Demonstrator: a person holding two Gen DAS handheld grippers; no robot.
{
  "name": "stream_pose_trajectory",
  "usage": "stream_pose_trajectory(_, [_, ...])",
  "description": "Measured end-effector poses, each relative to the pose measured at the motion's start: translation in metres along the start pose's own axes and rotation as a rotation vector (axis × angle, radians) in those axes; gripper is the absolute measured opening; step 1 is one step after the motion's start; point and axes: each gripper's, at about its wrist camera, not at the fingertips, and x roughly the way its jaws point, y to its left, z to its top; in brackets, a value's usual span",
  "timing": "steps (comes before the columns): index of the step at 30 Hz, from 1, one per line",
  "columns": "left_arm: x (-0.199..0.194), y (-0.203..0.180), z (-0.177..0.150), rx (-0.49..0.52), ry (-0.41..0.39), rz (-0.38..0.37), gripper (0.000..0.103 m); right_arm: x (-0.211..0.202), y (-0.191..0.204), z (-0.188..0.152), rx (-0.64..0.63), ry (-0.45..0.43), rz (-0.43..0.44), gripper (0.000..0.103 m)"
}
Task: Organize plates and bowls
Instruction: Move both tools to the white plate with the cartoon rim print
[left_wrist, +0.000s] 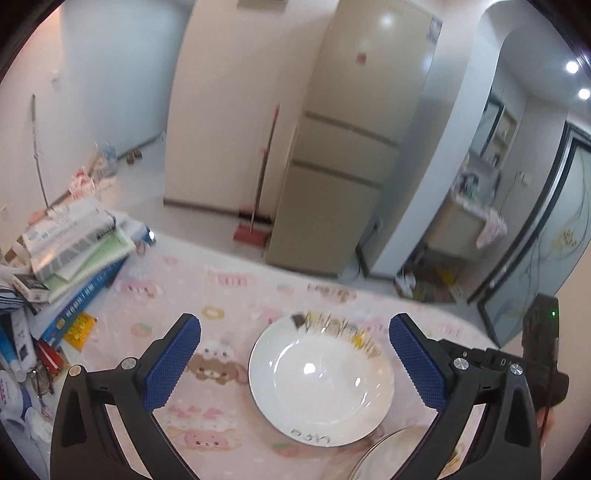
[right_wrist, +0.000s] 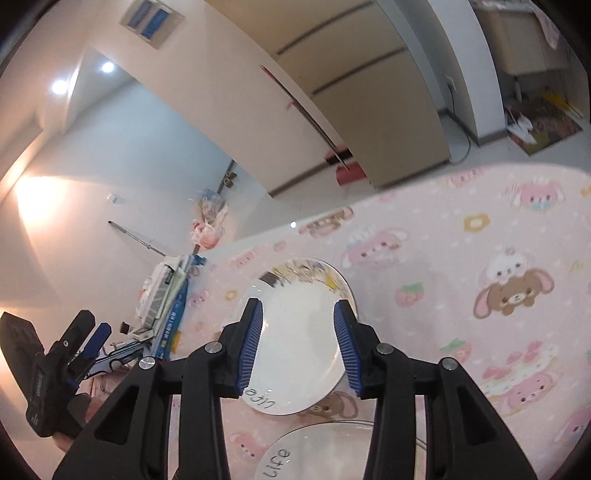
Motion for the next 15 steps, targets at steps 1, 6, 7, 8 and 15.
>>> stream_pose_trajectory(1, [0.009,0.003,-0.001,-0.006,0.018,0.004,0.103,0.002,-0.003,-0.001,0.006,0.018,0.013,0.04])
stream_pose_trajectory(6, [0.051,0.035,-0.02,-0.054,0.088,0.123,0.103,0.029,-0.02,-0.007,0.004,0.099,0.009,0.04])
stream_pose_trajectory(7, [0.061,0.042,-0.024,-0.066,0.12,0.091,0.102,0.035,-0.023,-0.008,0.007,0.115,-0.005,0.04])
stream_pose_trajectory(8, [0.069,0.046,-0.027,-0.075,0.143,0.067,0.1,0.041,-0.026,-0.009,0.019,0.128,-0.021,0.04])
stream_pose_trajectory(15, [0.117,0.065,-0.052,-0.208,0.304,-0.028,0.085,0.07,-0.036,-0.015,0.044,0.201,-0.043,0.041])
